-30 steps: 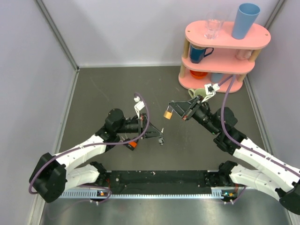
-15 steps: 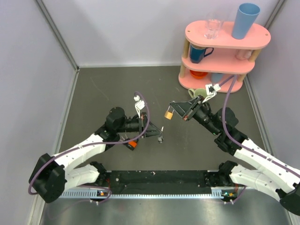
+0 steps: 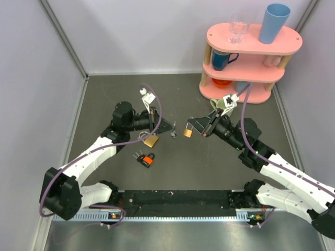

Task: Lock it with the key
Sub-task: Place the lock at the center of the board, then place the key at the center of the board, then reset both arms

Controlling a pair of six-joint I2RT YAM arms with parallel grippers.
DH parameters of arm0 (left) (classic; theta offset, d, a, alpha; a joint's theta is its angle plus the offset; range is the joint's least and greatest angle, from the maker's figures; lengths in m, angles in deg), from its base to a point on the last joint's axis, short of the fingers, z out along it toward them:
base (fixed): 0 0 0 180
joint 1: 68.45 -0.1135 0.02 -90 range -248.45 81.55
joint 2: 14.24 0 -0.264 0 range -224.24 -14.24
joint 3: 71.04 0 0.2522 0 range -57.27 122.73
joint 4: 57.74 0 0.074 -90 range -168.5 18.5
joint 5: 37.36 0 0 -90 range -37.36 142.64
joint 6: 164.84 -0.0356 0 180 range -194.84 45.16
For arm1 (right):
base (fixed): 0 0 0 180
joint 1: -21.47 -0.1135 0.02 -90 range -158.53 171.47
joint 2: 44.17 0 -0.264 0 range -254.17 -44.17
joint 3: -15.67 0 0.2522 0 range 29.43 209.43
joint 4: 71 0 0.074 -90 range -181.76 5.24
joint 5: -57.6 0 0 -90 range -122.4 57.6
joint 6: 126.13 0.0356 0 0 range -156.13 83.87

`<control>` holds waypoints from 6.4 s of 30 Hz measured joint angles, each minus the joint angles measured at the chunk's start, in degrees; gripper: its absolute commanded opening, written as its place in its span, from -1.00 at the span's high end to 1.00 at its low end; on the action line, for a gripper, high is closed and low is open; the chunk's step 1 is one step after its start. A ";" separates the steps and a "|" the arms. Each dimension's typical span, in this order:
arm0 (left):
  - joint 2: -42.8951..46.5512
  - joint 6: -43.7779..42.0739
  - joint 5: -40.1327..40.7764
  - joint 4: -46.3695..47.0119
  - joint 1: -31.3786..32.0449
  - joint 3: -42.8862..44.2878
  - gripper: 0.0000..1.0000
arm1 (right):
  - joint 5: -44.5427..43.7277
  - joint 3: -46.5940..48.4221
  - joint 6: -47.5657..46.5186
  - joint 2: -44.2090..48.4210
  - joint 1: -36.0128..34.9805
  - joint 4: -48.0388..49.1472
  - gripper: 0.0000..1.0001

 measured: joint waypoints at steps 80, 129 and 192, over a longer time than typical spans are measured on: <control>-19.56 13.64 -3.21 17.81 -10.67 -20.92 1.00 | 10.32 7.56 -2.51 -53.88 0.76 6.54 -0.76; 3.78 8.94 4.63 8.92 -10.60 -22.51 -0.98 | 2.47 -0.59 1.57 -23.58 5.64 -0.20 -0.98; 32.59 -16.28 46.99 -27.47 -11.72 -11.47 -0.98 | -34.80 -9.60 -26.12 19.50 5.64 -25.24 -0.98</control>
